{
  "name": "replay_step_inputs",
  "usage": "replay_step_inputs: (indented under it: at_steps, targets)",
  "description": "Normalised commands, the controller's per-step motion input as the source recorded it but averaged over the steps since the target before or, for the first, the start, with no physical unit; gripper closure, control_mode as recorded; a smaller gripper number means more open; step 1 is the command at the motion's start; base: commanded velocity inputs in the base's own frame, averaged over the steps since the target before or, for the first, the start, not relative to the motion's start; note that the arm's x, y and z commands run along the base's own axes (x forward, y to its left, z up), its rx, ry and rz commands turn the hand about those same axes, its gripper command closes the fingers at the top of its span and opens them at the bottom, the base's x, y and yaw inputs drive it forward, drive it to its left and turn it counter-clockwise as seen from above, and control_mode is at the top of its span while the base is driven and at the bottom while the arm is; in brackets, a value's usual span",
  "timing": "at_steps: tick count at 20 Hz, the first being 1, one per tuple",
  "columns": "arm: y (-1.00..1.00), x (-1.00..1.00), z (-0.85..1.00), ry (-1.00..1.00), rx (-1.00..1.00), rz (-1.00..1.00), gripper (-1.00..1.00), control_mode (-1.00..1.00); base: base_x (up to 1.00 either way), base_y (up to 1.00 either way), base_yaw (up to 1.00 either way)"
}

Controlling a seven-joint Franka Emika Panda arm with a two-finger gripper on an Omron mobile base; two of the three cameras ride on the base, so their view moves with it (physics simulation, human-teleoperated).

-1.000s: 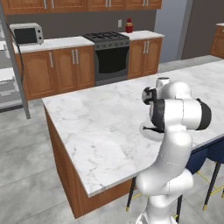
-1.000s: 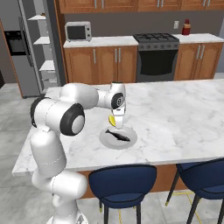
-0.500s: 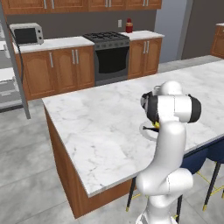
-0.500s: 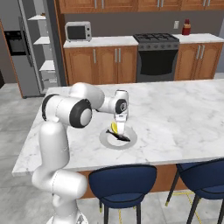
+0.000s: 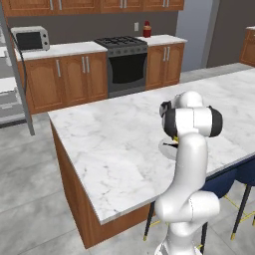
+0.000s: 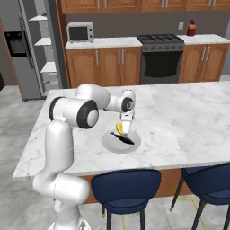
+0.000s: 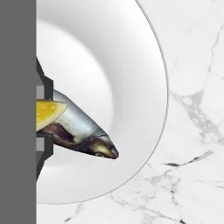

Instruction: Take the lemon wedge from the fridge and place it on the plate with fish on the dining counter.

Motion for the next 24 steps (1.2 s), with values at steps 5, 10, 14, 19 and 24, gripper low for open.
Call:
replay_step_inputs:
  at_steps: [5,10,14,19,24]
  targets:
    - [0.00,-0.22,0.14,-0.04,0.00,0.00,1.00,-1.00,0.00,0.00,0.00]
    - [0.00,-0.63,0.03,-0.02,0.00,0.00,1.00,-1.00,0.00,0.00,0.00]
    - [0.05,-0.38,0.16,-0.03,0.01,0.00,1.00,-1.00,0.00,0.00,0.00]
    - [0.17,-0.14,0.00,0.00,0.00,0.00,1.00,-1.00,0.00,0.00,0.00]
    - [0.08,0.23,0.00,0.00,0.00,0.00,1.00,-1.00,0.00,0.00,0.00]
